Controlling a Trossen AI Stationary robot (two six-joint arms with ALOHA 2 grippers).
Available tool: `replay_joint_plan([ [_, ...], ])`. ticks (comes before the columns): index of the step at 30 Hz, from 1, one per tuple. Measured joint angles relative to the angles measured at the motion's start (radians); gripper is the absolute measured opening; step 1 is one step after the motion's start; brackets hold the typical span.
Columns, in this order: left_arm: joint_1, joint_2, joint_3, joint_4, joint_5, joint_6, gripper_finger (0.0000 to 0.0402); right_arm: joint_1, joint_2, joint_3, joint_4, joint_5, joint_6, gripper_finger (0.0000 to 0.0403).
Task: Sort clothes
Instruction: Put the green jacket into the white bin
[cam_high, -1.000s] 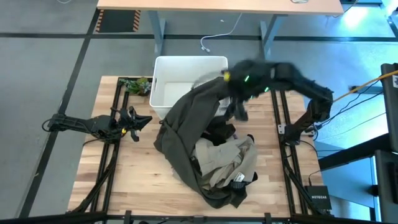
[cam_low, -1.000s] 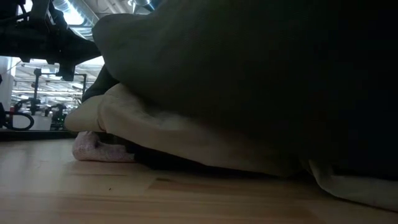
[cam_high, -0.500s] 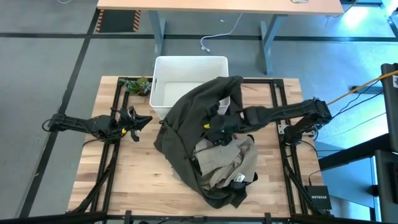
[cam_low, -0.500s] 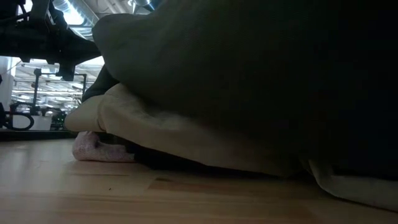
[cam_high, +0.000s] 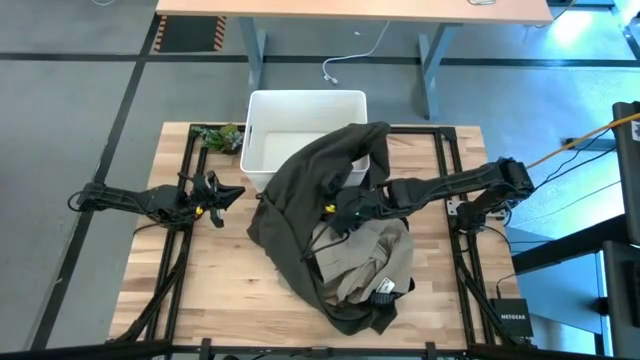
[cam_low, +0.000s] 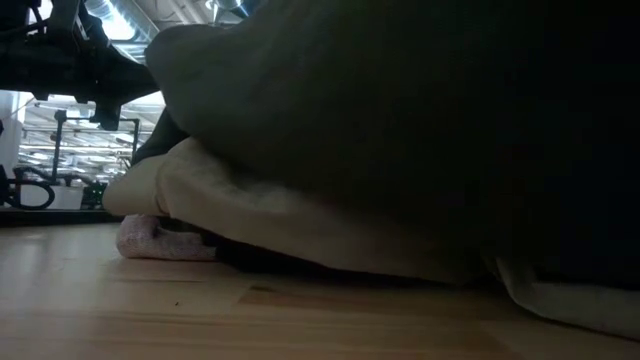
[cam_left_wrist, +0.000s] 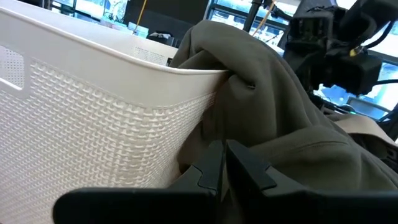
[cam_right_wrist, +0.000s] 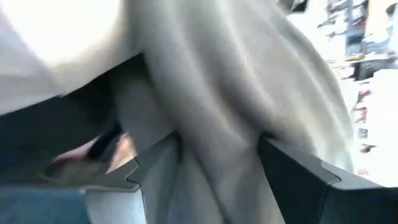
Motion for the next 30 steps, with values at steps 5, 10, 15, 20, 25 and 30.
replay_joint_plan([
  [5,0.0,0.0,0.0,0.0,0.0,0.002,0.0015,-0.007,0.018,0.0,0.037,-0.013,-0.112,0.0237],
  [10,0.0,0.0,0.0,0.0,0.0,-0.002,0.0015,-0.033,0.047,0.0,0.03,-0.005,-0.091,0.0222],
  [15,0.0,-0.001,0.0,0.0,0.0,-0.001,0.0015,-0.054,0.082,-0.002,0.053,0.085,0.002,0.0132],
  [20,0.0,-0.001,0.0,0.0,0.0,0.015,0.0015,-0.055,0.072,0.028,0.044,0.085,0.039,0.0018],
  [25,0.0,0.0,0.0,0.0,0.0,-0.008,0.0015,-0.053,0.051,0.122,-0.01,0.115,0.145,0.0035],
  [30,0.0,0.0,0.0,0.0,0.0,-0.026,0.0015,-0.043,0.014,0.26,-0.064,0.131,0.176,0.0012],
])
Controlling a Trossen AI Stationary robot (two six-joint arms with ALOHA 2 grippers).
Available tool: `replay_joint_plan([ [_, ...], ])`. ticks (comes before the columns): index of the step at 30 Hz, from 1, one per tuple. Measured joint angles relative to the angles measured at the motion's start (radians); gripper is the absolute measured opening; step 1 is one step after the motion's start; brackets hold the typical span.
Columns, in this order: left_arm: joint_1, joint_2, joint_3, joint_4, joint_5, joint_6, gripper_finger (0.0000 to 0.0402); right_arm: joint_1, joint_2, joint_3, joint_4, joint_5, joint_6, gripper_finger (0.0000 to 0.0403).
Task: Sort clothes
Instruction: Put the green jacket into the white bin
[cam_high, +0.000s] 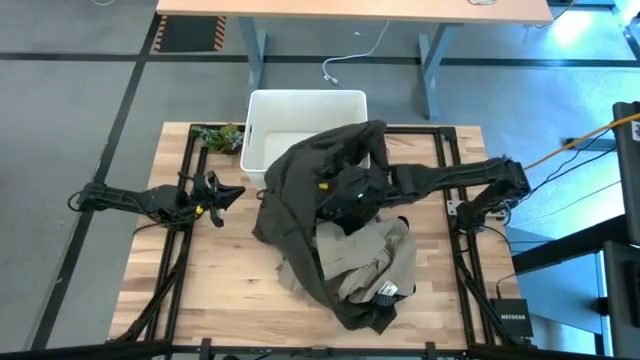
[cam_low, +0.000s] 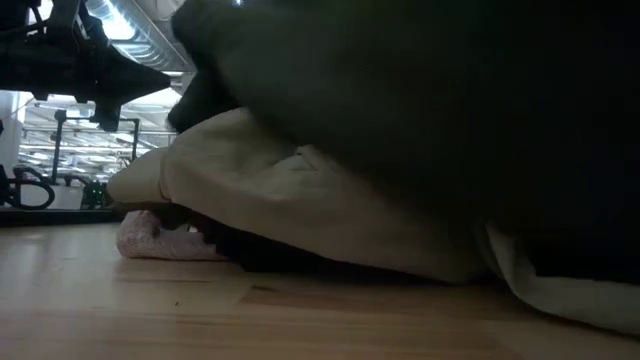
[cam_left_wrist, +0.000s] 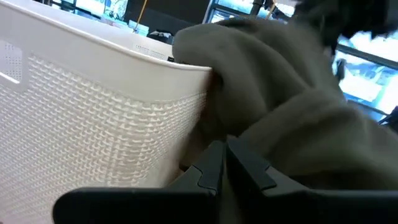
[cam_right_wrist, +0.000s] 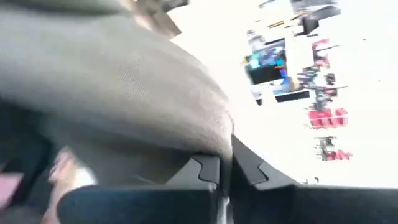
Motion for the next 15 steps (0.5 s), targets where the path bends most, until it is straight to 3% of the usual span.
replay_joint_plan([
  [7,0.0,0.0,0.0,0.0,0.0,-0.003,0.0015,-0.019,-0.024,0.26,-0.058,0.052,-0.007,0.0024],
  [15,0.0,0.0,0.0,0.0,-0.008,0.005,0.0015,-0.189,-0.026,0.552,-0.022,0.035,-0.033,0.0013],
])
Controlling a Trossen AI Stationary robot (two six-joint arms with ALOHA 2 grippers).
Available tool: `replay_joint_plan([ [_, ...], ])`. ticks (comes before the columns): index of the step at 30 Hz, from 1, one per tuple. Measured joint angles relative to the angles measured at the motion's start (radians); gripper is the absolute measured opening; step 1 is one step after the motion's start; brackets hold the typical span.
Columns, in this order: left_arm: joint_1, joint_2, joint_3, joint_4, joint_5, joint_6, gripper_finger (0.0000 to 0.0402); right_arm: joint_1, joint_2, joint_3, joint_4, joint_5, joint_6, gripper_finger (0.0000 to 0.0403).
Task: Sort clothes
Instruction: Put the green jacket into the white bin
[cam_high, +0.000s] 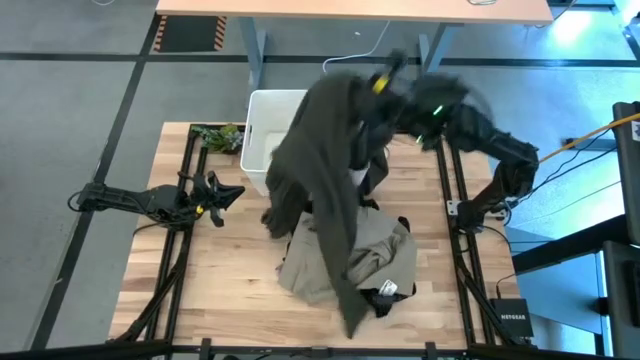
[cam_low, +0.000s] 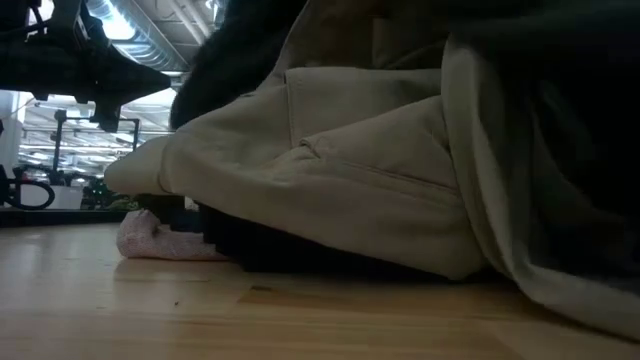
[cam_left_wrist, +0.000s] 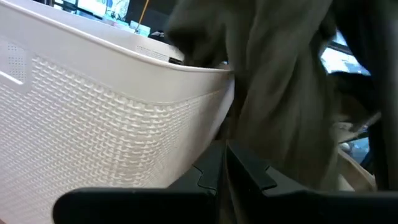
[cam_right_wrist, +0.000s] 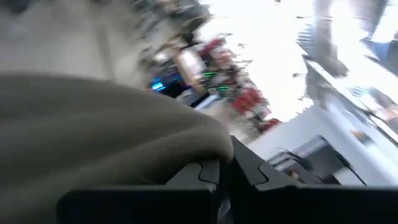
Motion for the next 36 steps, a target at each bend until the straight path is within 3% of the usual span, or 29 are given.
replay_joint_plan([
  [4,0.0,0.0,0.0,0.0,-0.024,0.019,0.0015,-0.121,-0.003,0.064,0.119,-0.05,0.061,0.0013],
  [11,0.0,0.0,0.0,0.0,-0.057,0.038,0.0015,-0.319,0.045,0.025,0.13,-0.266,0.446,0.002],
  [16,0.0,0.0,0.0,0.0,-0.057,0.062,0.0015,-0.357,0.135,-0.02,0.025,-0.335,0.563,0.0039],
  [21,0.0,0.0,0.0,0.0,-0.057,0.066,0.0015,-0.343,0.212,-0.03,-0.088,-0.403,0.572,0.0067],
  [28,0.0,0.0,0.0,0.0,-0.058,0.051,0.0015,-0.306,0.229,-0.001,-0.281,-0.374,0.518,0.0144],
  [36,0.0,0.0,0.0,0.0,-0.058,0.033,0.0015,-0.228,0.197,0.21,-0.576,-0.117,0.41,0.0196],
])
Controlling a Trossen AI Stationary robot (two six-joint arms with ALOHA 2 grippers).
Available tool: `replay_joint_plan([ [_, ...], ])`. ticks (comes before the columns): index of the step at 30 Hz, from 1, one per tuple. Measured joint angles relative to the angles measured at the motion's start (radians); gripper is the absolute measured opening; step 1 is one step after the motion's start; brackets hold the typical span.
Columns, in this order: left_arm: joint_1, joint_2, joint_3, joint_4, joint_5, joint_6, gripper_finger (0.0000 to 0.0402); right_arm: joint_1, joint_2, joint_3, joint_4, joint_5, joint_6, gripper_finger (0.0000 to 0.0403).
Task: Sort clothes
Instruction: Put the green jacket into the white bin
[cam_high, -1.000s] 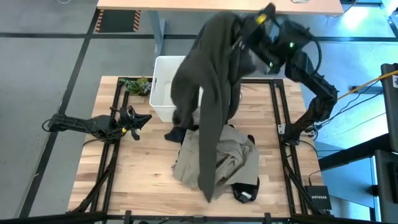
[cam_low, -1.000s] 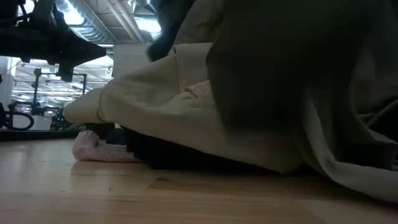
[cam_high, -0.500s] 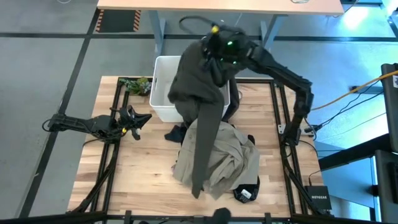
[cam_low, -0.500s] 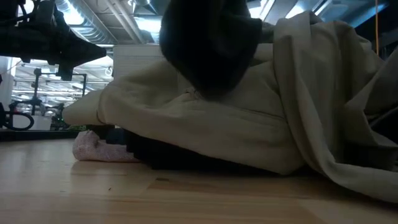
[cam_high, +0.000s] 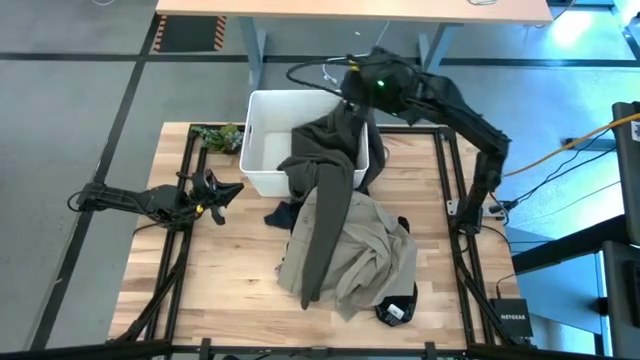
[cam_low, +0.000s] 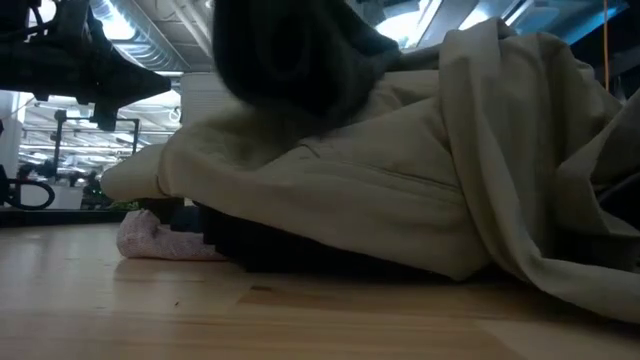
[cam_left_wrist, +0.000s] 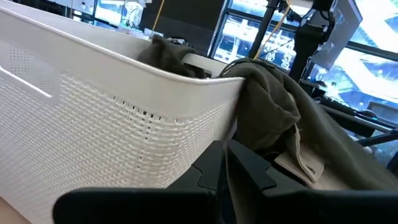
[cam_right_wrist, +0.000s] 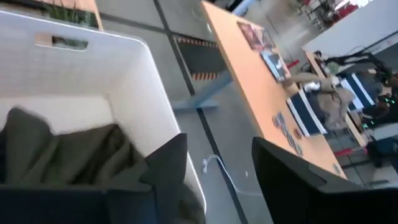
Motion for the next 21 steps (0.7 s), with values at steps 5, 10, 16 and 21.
replay_joint_plan([
  [5,0.0,0.0,0.0,0.0,0.004,-0.038,0.0015,-0.044,-0.097,-0.083,-0.113,-0.021,0.044,0.0197],
  [10,-0.001,0.001,0.0,0.0,0.007,-0.043,0.0015,-0.216,-0.16,-0.229,-0.147,-0.304,0.191,0.0197],
  [16,-0.001,0.001,0.0,0.0,0.008,-0.038,0.0015,-0.355,-0.217,-0.556,-0.092,-0.368,0.215,0.0198],
  [21,-0.001,0.001,0.0,0.0,0.009,-0.055,0.0015,-0.378,-0.275,-0.818,0.046,-0.427,0.21,0.0198],
])
